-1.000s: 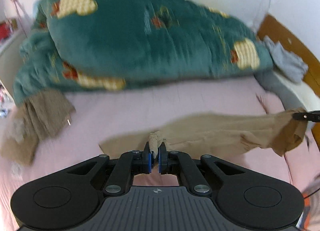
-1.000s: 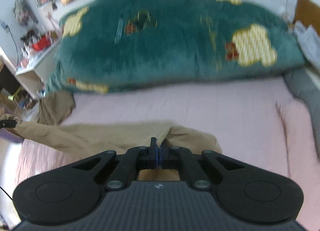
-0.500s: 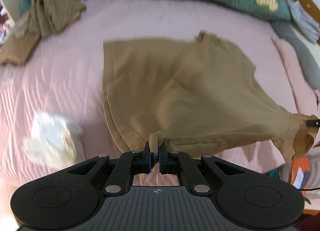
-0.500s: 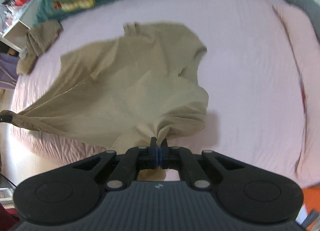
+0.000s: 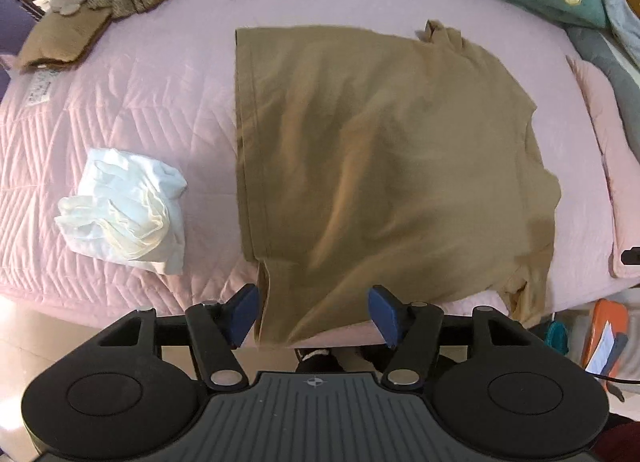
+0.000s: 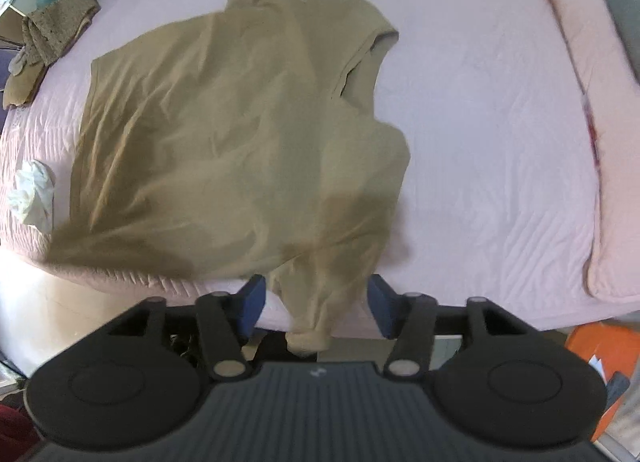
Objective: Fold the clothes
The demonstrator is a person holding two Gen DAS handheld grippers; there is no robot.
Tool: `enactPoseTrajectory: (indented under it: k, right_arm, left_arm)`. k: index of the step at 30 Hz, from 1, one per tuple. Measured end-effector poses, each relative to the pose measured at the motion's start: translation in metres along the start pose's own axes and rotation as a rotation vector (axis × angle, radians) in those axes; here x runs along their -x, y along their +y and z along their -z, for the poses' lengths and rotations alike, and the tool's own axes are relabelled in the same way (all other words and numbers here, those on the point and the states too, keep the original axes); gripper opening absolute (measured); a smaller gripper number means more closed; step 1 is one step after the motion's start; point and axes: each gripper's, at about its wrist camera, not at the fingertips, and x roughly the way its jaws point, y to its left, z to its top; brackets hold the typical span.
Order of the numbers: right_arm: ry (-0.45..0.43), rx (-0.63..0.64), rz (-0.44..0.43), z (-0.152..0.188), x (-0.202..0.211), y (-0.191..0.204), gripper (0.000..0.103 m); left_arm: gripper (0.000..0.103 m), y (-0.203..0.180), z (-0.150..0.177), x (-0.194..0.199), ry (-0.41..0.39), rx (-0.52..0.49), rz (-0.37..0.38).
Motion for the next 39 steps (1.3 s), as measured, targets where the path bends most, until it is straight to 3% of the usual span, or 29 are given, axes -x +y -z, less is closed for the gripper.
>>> enactPoseTrajectory:
  k: [7, 9, 11, 13, 17, 23, 26, 30, 39]
  right_arm:
    - [-0.143, 0.001, -0.081, -0.031, 0.041, 0.032, 0.06]
    - [-0.2, 0.0, -0.124, -0.042, 0.057, 0.045, 0.067]
    - [-0.243, 0.004, -0.158, -0.051, 0.069, 0.056, 0.073]
    - [-0.28, 0.022, -0.181, -0.056, 0.078, 0.067, 0.074]
    - [-0.336, 0.049, -0.203, -0.061, 0.09, 0.08, 0.075]
    - [-0.42, 0.019, -0.231, -0.064, 0.107, 0.076, 0.076]
    - [-0.494, -0.063, -0.292, -0.064, 0.117, 0.066, 0.076]
    - [-0.485, -0.104, -0.375, -0.067, 0.117, 0.057, 0.076]
    - [-0.478, -0.03, -0.347, -0.061, 0.11, 0.069, 0.077]
  left_arm:
    - [0.062, -0.023, -0.033, 0.048, -0.136, 0.039, -0.016]
    - [0.062, -0.031, -0.043, 0.062, -0.177, 0.049, -0.02]
    - [0.063, -0.045, -0.056, 0.078, -0.224, 0.052, -0.019]
    - [0.063, -0.085, -0.065, 0.101, -0.256, 0.045, -0.014]
    - [0.063, -0.112, -0.073, 0.118, -0.306, -0.001, -0.001]
    - [0.063, -0.134, -0.076, 0.126, -0.314, -0.025, 0.023]
    - [0.063, -0.136, -0.075, 0.125, -0.307, -0.027, 0.031]
    - [0.063, -0.135, -0.073, 0.122, -0.294, -0.028, 0.033]
    - [0.063, -0.132, -0.061, 0.113, -0.266, -0.05, 0.014]
